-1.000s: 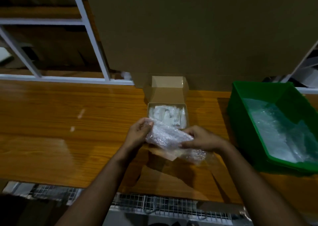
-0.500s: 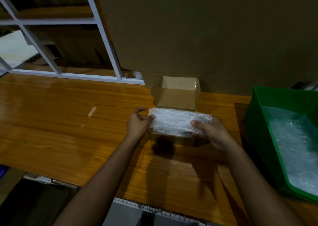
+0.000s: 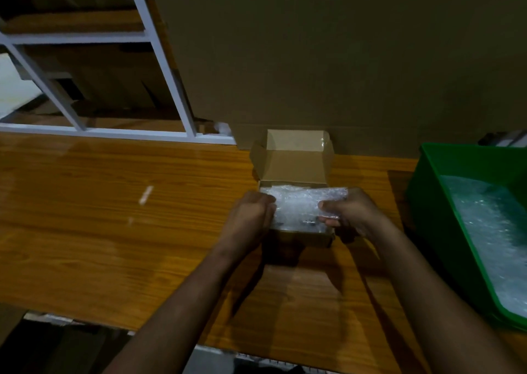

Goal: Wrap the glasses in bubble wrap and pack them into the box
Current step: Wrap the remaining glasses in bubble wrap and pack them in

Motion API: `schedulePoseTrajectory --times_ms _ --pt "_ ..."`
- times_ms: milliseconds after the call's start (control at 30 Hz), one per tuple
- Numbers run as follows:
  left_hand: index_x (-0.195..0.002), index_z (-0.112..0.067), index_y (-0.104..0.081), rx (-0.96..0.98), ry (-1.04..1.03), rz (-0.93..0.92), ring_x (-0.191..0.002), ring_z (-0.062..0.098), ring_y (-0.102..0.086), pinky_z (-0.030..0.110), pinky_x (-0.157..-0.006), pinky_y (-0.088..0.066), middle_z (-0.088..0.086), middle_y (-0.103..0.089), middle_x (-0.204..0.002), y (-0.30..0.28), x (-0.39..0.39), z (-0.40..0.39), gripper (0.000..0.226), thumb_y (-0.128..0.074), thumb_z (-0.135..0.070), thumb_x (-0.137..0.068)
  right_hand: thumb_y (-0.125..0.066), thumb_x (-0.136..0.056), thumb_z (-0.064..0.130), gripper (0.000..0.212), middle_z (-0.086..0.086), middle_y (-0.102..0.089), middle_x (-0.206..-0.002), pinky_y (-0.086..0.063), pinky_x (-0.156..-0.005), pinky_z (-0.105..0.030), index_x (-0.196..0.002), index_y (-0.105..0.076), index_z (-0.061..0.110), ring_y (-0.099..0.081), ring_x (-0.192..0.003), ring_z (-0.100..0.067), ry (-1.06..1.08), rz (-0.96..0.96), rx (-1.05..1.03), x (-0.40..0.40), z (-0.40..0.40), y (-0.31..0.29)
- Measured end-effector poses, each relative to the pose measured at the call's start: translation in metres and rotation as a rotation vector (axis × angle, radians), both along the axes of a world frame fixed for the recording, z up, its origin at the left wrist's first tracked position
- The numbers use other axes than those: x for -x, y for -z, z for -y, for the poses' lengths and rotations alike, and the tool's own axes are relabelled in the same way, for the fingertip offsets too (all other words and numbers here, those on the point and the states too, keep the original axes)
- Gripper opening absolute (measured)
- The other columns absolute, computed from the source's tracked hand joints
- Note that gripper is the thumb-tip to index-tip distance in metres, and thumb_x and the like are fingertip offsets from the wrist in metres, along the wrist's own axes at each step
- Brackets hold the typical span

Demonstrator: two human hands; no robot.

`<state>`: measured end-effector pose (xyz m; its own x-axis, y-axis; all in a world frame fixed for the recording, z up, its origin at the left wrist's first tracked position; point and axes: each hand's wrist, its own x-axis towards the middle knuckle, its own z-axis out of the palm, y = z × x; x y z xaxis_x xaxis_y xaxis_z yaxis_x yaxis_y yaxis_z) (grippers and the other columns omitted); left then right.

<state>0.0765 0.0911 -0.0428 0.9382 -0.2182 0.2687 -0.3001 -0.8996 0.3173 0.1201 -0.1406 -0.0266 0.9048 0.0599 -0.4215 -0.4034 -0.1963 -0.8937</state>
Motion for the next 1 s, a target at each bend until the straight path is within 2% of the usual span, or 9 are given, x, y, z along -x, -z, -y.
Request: schedulePoseTrajectory --times_ms 100,233,333,433,500,600,667,867,1000 --pt "-0.111 -0.021 -0.067 -0.149 -0.039 0.029 -0.12 0.023 -0.047 0.039 -0.09 -0.039 -0.001 -0.068 -0.119 0.006 -0.001 -0.003 0.018 -0.057 -0.023 -0.096 -0.073 -0.09 0.015 0.011 -0.01 -0.075 -0.092 -0.058 -0.06 -0.029 -0.098 -0.071 0.008 -0.074 -0.074 -0.02 0.035 0.104 0.196 0.002 -0.001 -0.001" --pt "-0.116 -0.022 -0.069 -0.231 -0.138 0.019 -0.12 0.026 -0.044 0.04 -0.089 -0.036 -0.001 -0.069 -0.121 0.009 0.001 -0.001 0.032 -0.071 -0.027 -0.084 -0.068 -0.094 0.032 0.023 -0.005 -0.074 -0.085 -0.062 -0.075 -0.045 -0.092 -0.073 0.009 -0.072 -0.076 -0.023 0.119 0.19 0.337 0.002 0.0 0.004" --pt "-0.127 -0.02 -0.062 -0.242 -0.178 -0.007 -0.12 0.027 -0.043 0.041 -0.092 -0.034 0.003 -0.067 -0.123 0.004 -0.003 0.003 0.048 -0.073 -0.033 -0.082 -0.068 -0.094 0.028 0.021 0.001 -0.07 -0.092 -0.055 -0.065 -0.028 -0.107 -0.072 0.012 -0.066 -0.077 -0.016 0.105 0.324 0.516 0.003 -0.001 0.007" --pt "-0.13 -0.022 -0.056 -0.301 -0.171 -0.059 -0.12 0.027 -0.039 0.041 -0.091 -0.03 0.001 -0.063 -0.126 -0.003 -0.011 0.007 0.049 -0.066 -0.035 -0.084 -0.074 -0.089 0.021 0.021 0.005 -0.065 -0.089 -0.041 -0.052 -0.016 -0.108 -0.066 0.019 -0.059 -0.071 -0.007 0.132 0.525 0.627 0.005 -0.01 0.008" --pt "-0.128 -0.022 -0.054 -0.336 -0.183 -0.111 -0.119 0.026 -0.038 0.04 -0.091 -0.029 0.001 -0.062 -0.124 -0.007 -0.017 0.01 0.047 -0.063 -0.036 -0.084 -0.075 -0.087 0.018 0.026 0.003 -0.065 -0.09 -0.045 -0.056 -0.019 -0.109 -0.062 0.018 -0.063 -0.077 -0.012 0.105 0.628 0.729 0.008 -0.017 0.011" --pt "-0.129 -0.018 -0.048 -0.366 -0.19 -0.207 -0.122 0.028 -0.039 0.042 -0.096 -0.031 0.005 -0.061 -0.125 -0.011 -0.021 0.015 0.046 -0.059 -0.034 -0.087 -0.079 -0.081 0.021 0.043 -0.002 -0.062 -0.111 -0.051 -0.076 -0.03 -0.12 -0.06 0.017 -0.056 -0.102 -0.02 0.064 0.71 1.048 0.013 -0.021 0.014" --pt "-0.128 -0.014 -0.046 -0.38 -0.188 -0.267 -0.124 0.029 -0.041 0.042 -0.099 -0.034 0.009 -0.061 -0.125 -0.014 -0.021 0.02 0.043 -0.058 -0.03 -0.09 -0.08 -0.079 0.016 0.044 -0.006 -0.061 -0.112 -0.051 -0.079 -0.032 -0.12 -0.063 0.016 -0.053 -0.104 -0.024 -0.006 0.787 1.182 0.019 -0.026 0.011" --pt "-0.119 -0.005 -0.049 -0.535 -0.155 -0.264 -0.126 0.033 -0.045 0.037 -0.096 -0.04 0.016 -0.063 -0.119 -0.019 -0.018 0.029 0.029 -0.051 -0.012 -0.092 -0.057 -0.097 0.006 0.016 -0.01 -0.067 -0.108 -0.053 -0.084 -0.031 -0.111 -0.063 0.008 -0.063 -0.103 -0.023 -0.343 0.558 1.39 0.03 -0.053 -0.009" --pt "-0.114 -0.005 -0.055 -0.641 -0.084 -0.207 -0.121 0.033 -0.049 0.036 -0.096 -0.039 0.014 -0.064 -0.115 -0.024 -0.015 0.033 0.022 -0.047 -0.006 -0.093 -0.057 -0.096 0.01 0.012 -0.008 -0.069 -0.107 -0.043 -0.105 -0.042 -0.105 -0.064 0.011 -0.064 -0.101 -0.024 -0.43 0.482 1.52 0.027 -0.071 -0.015"
